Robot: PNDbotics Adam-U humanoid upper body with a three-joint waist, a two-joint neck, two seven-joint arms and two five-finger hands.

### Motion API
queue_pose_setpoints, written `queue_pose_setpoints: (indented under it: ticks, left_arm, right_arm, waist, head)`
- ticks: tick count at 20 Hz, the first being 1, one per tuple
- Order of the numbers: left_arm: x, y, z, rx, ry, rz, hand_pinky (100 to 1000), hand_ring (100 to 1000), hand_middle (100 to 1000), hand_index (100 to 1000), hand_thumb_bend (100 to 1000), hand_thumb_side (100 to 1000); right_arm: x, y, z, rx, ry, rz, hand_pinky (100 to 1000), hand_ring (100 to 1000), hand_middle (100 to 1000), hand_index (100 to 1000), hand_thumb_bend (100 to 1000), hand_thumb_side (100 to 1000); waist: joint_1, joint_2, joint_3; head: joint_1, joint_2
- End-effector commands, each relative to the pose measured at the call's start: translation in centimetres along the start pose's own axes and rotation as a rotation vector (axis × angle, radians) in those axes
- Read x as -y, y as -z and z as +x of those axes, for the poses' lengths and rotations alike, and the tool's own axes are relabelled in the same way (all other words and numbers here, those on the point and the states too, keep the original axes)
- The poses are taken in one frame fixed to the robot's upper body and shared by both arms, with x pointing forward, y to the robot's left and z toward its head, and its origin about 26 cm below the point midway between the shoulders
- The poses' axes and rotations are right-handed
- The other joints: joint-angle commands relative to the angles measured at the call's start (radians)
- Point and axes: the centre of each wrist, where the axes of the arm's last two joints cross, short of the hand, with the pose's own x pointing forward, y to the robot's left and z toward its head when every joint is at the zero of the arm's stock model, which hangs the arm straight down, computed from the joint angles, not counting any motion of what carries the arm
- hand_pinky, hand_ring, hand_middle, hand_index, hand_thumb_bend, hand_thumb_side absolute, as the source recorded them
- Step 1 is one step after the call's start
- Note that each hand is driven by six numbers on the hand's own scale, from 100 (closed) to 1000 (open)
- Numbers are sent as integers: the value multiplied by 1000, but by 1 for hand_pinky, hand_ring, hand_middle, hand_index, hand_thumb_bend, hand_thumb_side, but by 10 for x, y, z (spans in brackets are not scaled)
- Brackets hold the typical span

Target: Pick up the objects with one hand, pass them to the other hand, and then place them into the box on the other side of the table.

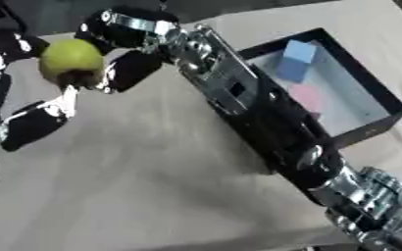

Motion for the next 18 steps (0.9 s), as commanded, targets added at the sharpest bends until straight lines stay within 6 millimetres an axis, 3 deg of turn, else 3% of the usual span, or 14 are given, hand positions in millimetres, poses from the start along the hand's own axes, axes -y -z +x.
queue_pose_setpoints:
  ticks: [1,5,10,18]
  left_arm:
    - [-6,2,-2,-32,10,15,894,773,716,804,216,344]
    - [-10,1,-11,-99,42,19,915,805,756,862,374,486]
    - [-19,-4,-21,-158,67,29,920,808,760,878,476,550]
    - [-39,-14,-38,-227,95,44,920,808,761,880,488,567]
  right_arm:
    - [6,-2,15,48,-6,-13,871,732,460,436,394,100]
    - [13,-9,13,38,-1,-42,872,731,461,436,388,100]
    - [25,-22,11,31,10,-94,872,731,461,437,378,100]
    - [47,-48,1,-17,1,-177,873,732,463,440,368,100]
  waist:
    - [-11,-11,0]
    - [-9,-14,-5]
    - [-6,-19,-11]
    - [-8,-29,-21]
  head:
    - [-1,-10]
    - [-2,-5]
    - [-5,2]
    - [-13,12]
